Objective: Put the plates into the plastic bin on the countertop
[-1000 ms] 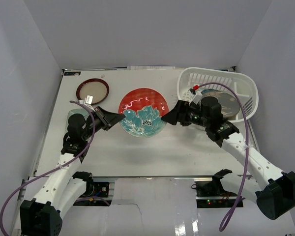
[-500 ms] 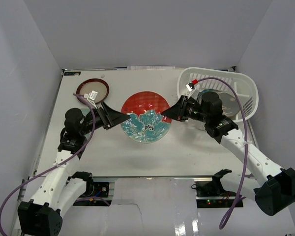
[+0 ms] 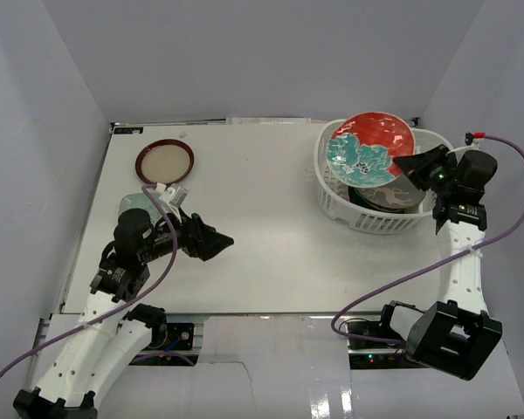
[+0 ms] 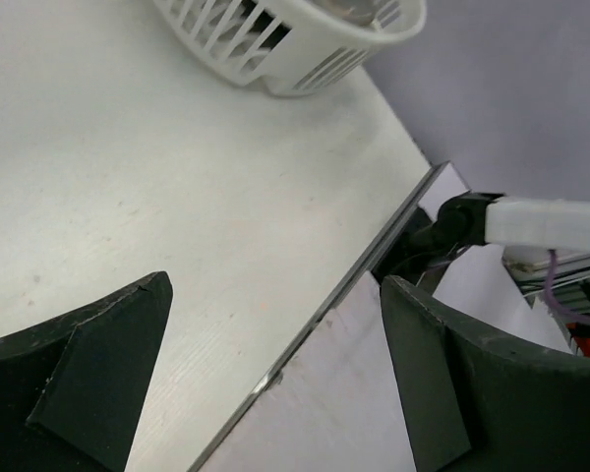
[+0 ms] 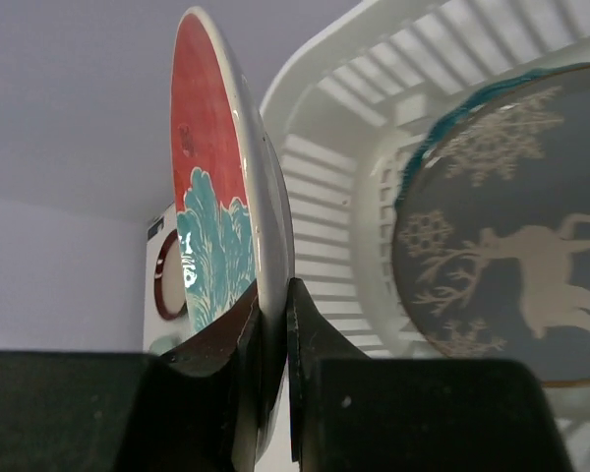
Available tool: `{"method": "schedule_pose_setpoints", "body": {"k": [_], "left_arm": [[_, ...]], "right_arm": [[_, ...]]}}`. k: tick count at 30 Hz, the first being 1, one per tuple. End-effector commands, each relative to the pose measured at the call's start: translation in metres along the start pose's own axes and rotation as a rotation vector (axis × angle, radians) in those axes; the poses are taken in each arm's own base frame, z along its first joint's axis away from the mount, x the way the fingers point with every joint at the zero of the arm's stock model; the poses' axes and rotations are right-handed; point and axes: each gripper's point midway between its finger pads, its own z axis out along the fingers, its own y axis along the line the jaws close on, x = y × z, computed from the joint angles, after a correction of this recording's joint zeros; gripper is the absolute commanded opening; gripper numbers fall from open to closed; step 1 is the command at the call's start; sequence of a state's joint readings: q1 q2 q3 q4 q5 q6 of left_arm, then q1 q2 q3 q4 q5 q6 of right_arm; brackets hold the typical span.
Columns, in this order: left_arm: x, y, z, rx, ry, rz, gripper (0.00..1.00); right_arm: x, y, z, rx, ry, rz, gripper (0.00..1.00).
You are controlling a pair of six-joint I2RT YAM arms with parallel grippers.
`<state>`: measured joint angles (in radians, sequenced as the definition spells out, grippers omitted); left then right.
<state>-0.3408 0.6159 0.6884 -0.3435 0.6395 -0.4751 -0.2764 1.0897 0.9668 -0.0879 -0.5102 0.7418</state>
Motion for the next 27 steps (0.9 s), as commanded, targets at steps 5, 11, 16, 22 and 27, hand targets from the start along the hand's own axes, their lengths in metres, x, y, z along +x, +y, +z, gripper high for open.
{"method": "schedule_pose_setpoints", "body": {"k": [5, 11, 16, 22, 27], "left_arm": [[0.033, 0.031, 0.008, -0.104, 0.061, 0.027, 0.98], [0.040, 0.027, 0.009, -0.094, 0.080, 0.025, 0.98], [0.039, 0.027, 0.005, -0.103, 0.058, 0.029, 0.98], [0.038, 0.027, 0.005, -0.103, 0.055, 0.027, 0.98], [0.037, 0.028, 0.004, -0.115, 0.045, 0.028, 0.98]], "right_arm": [[-0.043, -0.042, -0.008, 0.165, -0.141, 0.036, 0.08], [-0.045, -0.084, -0.017, 0.314, -0.180, 0.051, 0.08], [-0.026, -0.114, -0.014, 0.388, -0.137, 0.091, 0.08], [-0.016, -0.128, -0.019, 0.449, -0.096, 0.064, 0.38], [-0.006, -0.139, -0.028, 0.508, -0.071, 0.039, 0.79]]}}
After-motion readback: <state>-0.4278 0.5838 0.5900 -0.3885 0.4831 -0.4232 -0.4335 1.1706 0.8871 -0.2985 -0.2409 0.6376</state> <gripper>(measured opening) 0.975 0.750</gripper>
